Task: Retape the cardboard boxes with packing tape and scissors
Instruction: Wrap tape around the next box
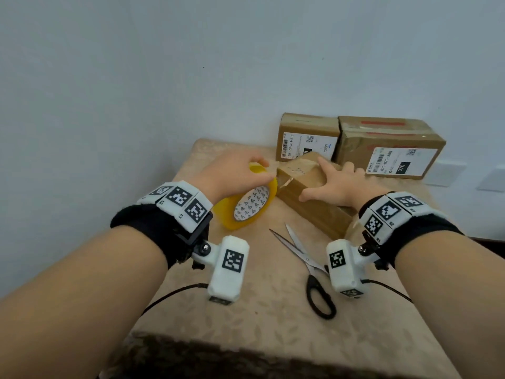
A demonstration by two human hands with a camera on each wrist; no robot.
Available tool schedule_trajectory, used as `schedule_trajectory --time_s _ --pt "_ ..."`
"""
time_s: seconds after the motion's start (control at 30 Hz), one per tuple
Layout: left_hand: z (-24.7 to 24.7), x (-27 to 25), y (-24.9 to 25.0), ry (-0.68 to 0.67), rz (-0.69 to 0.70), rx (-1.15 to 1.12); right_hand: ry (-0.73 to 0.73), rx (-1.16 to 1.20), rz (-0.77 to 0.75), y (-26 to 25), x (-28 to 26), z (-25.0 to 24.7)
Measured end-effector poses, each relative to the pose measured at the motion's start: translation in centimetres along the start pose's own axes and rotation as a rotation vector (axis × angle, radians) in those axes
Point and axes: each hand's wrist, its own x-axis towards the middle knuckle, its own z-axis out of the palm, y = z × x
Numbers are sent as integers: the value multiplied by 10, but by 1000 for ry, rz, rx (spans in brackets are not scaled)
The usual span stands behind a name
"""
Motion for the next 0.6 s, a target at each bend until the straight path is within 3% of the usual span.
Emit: schedule_trajectory --time_s 0.17,0.37,0.6 --pt "11 5 19 -51 30 47 -4 3 128 11 -12 2" --pt "14 14 24 -90 34 75 162 34 -198 -21 -9 0" --pt "10 14 12 -113 32 122 146 -9 -181 -33 14 22"
